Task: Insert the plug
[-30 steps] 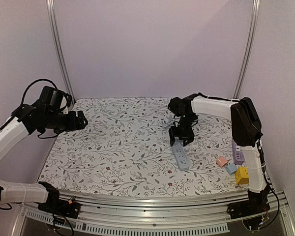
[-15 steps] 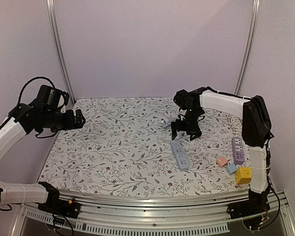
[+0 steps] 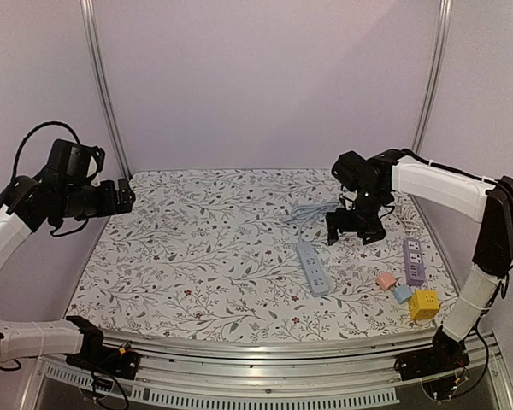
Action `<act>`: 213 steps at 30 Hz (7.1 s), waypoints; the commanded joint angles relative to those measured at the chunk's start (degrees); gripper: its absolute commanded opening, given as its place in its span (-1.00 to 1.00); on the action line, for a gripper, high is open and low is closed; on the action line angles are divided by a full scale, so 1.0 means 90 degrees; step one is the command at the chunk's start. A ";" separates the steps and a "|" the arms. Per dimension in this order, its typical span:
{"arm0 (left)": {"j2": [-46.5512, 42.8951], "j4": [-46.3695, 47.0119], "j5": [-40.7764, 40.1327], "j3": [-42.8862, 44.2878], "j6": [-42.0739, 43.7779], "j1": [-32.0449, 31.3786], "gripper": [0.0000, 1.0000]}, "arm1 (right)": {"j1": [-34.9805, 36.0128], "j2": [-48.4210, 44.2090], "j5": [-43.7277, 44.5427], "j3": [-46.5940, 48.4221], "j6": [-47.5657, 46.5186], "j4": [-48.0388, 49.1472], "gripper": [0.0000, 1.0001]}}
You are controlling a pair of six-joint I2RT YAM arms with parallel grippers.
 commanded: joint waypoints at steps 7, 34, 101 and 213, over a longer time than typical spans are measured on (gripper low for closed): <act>-0.0233 -0.0123 0.0210 -0.0031 -0.0385 -0.0046 0.99 | -0.0359 -0.1665 0.0820 -0.1566 0.0743 -0.0136 0.91; 0.0698 0.1318 0.1032 -0.0832 -0.0533 -0.0061 0.99 | -0.1879 -0.3847 -0.0312 -0.3011 0.2722 -0.1698 0.98; 0.0876 0.1069 0.0968 -0.0741 0.0126 -0.0050 0.99 | -0.4922 -0.3658 -0.0496 -0.4918 0.5524 0.0144 -0.41; 0.5856 0.5807 0.1665 0.3230 -0.0857 -0.4138 0.99 | -0.0833 -0.2422 -0.2266 -0.0832 0.7367 0.3301 -1.00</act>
